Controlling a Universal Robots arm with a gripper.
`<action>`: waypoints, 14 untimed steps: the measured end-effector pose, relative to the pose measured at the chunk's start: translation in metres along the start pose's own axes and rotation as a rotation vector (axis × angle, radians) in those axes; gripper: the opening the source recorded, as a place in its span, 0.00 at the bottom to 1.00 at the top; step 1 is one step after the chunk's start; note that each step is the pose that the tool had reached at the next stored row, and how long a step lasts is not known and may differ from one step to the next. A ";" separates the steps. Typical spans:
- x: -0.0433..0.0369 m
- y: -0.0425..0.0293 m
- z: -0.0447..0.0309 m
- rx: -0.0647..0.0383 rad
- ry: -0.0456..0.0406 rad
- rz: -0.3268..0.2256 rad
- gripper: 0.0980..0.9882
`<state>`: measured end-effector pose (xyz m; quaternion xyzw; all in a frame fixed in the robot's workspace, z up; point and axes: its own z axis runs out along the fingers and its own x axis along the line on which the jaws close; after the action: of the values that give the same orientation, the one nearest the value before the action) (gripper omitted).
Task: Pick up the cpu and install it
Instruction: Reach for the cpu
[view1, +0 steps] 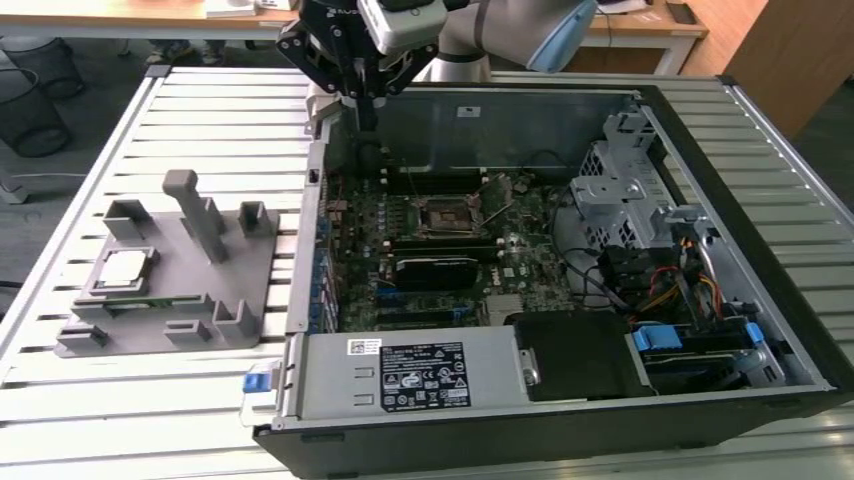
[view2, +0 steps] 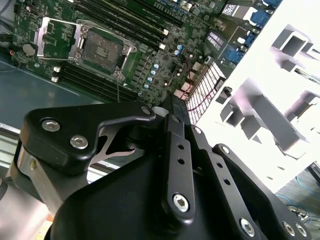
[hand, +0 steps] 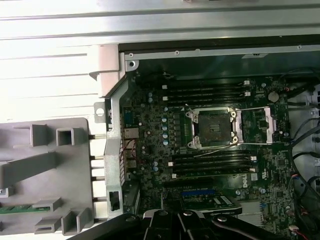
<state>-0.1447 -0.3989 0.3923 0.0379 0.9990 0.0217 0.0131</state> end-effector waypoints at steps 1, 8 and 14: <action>0.0003 0.0000 0.0000 0.000 0.0000 0.000 0.01; 0.0020 -0.0002 0.0001 0.000 0.0000 0.000 0.01; 0.0041 -0.0003 0.0002 0.000 0.0000 0.000 0.01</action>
<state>-0.1489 -0.3989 0.3920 0.0379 0.9990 0.0217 0.0130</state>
